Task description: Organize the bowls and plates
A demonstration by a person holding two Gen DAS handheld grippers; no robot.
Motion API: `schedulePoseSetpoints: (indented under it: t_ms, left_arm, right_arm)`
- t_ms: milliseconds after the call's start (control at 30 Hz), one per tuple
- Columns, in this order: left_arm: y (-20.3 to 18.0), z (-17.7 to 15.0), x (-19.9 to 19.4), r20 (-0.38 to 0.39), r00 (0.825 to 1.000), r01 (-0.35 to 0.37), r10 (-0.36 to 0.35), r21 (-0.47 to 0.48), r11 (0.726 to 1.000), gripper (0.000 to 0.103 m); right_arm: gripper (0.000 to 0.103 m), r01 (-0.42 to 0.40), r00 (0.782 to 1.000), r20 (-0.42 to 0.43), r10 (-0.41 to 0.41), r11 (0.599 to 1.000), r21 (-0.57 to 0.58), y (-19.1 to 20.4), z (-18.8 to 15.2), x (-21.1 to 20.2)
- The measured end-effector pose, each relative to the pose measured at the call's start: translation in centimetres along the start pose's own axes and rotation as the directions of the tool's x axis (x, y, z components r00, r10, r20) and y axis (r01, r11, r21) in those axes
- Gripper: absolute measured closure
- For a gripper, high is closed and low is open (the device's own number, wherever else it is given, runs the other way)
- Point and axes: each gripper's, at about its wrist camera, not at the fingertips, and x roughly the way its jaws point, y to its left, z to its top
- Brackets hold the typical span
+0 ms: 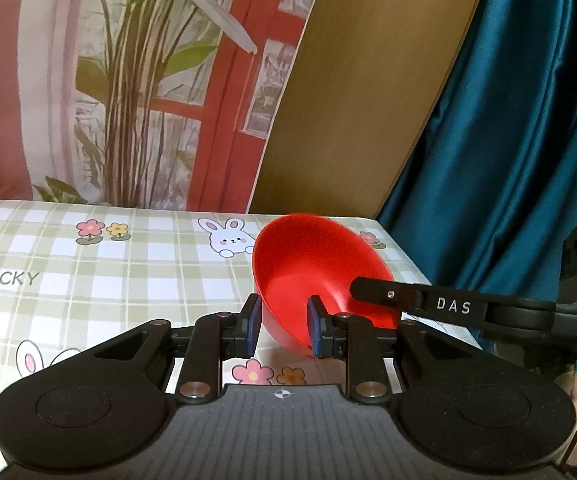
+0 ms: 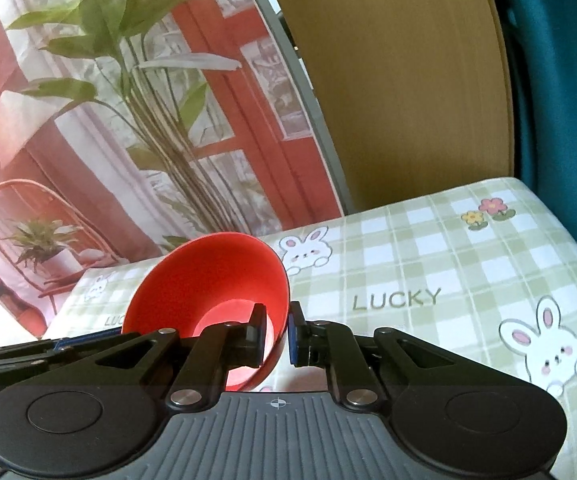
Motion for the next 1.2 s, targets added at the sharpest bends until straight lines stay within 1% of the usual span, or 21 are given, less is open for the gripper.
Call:
schedulePoseSetpoints:
  t_ms: [133, 533, 867, 1200]
  left_arm:
    - [-0.4, -0.5, -1.3, 0.014, 1.000, 0.003, -0.003, 0.004, 1.000, 0.077]
    - [-1.0, -1.8, -3.0, 0.028, 0.999, 0.021, -0.021, 0.004, 1.000, 0.077]
    - [-1.4, -4.0, -4.7, 0.019, 1.000, 0.017, -0.017, -0.002, 1.000, 0.077]
    - [-2.0, -6.1, -5.9, 0.001, 1.000, 0.025, -0.025, 0.001, 1.000, 0.076]
  right_arm:
    - [0.092, 0.000, 1.000, 0.001, 0.000, 1.000, 0.011, 0.6, -1.1, -0.9]
    - [0.091, 0.011, 1.000, 0.021, -0.012, 0.999, 0.035, 1.0, -3.2, -3.5]
    - [0.088, 0.023, 0.999, 0.035, -0.025, 0.999, 0.039, 1.8, -6.0, -6.2]
    - [0.088, 0.041, 0.999, 0.020, -0.042, 0.998, 0.037, 2.0, -8.8, -7.6]
